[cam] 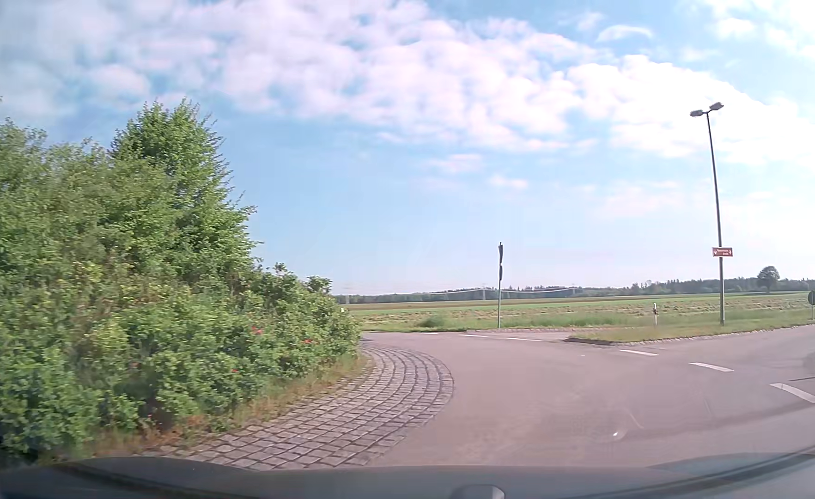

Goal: Follow the waypoints while adhering to traffic rules and regulations

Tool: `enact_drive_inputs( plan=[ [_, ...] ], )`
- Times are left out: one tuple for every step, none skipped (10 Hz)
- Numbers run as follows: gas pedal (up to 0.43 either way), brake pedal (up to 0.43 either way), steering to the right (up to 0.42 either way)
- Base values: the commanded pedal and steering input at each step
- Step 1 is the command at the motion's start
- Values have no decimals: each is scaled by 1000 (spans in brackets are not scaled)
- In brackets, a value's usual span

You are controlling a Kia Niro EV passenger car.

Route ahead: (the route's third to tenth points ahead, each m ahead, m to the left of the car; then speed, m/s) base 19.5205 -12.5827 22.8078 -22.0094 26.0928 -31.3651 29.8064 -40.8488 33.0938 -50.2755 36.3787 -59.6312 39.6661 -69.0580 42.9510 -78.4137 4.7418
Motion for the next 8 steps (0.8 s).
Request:
enact_drive_inputs(
  plan=[
    [8,0,275],
    [8,6,276],
    [8,12,275],
    [8,18,273],
    [8,0,273],
    [8,0,274],
    [20,0,276],
    [20,0,280]
  ],
)
